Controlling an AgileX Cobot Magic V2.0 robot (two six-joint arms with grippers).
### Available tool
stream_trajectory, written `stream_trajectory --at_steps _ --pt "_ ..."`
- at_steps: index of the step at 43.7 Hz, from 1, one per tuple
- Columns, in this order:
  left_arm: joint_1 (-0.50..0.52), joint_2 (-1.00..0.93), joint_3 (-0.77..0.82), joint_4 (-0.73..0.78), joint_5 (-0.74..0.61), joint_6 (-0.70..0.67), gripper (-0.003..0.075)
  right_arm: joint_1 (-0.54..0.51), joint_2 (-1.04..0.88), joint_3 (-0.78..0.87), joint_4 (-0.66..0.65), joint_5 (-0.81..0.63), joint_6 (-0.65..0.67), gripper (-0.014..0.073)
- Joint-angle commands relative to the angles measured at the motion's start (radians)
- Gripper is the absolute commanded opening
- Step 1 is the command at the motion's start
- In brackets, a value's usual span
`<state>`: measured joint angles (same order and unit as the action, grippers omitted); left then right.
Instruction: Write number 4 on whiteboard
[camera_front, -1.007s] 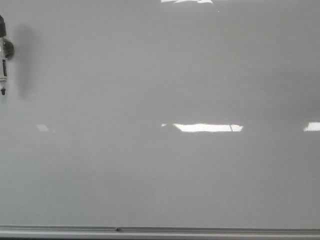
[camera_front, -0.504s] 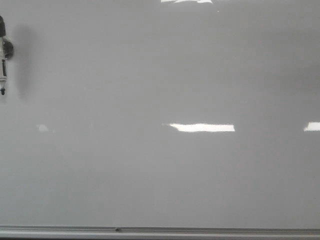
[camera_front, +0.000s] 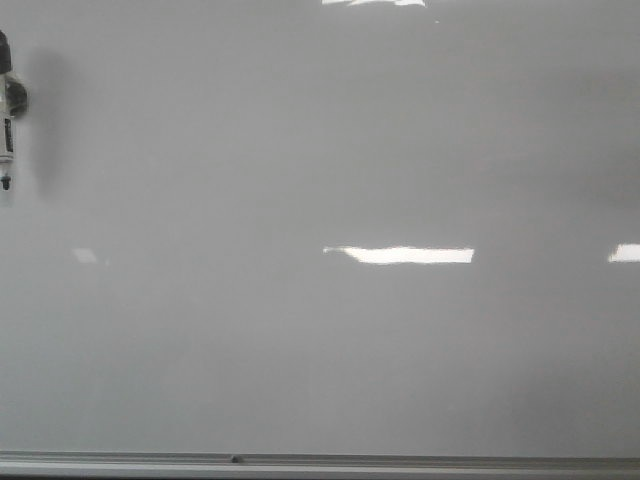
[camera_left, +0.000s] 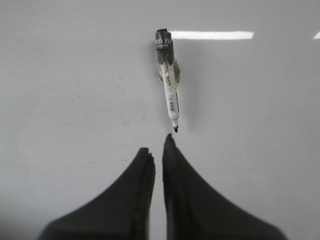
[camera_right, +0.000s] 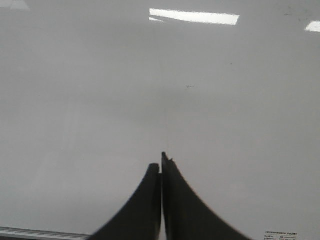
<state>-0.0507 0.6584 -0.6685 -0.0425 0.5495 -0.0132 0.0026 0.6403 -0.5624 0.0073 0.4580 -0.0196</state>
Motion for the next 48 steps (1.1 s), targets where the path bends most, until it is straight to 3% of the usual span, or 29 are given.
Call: stream_trajectory --at_steps 1,5,8,11,30,48 --pt "0.0 0.041 -0.032 -0.012 -0.081 -0.001 0.0317 -0.007 0.012 -0.027 0.002 -0.085 0.001 0.0193" --pt "0.0 0.079 -0.032 -0.012 -0.119 -0.001 0.0498 -0.007 0.012 -0.027 0.002 -0.086 0.001 0.039" --pt "0.0 0.109 -0.032 -0.012 -0.143 -0.001 0.0547 -0.007 0.012 -0.027 0.002 -0.084 0.001 0.0516" --pt "0.0 0.147 -0.042 -0.012 -0.15 -0.001 0.0545 -0.007 0.012 -0.027 0.002 -0.083 0.001 0.0569" --pt "-0.066 0.457 -0.142 -0.045 -0.227 -0.001 0.0543 -0.007 0.012 -0.027 0.002 -0.088 0.001 0.0575" --pt "-0.066 0.706 -0.25 -0.063 -0.331 -0.001 0.0543 -0.007 0.012 -0.027 0.002 -0.088 0.001 0.0575"
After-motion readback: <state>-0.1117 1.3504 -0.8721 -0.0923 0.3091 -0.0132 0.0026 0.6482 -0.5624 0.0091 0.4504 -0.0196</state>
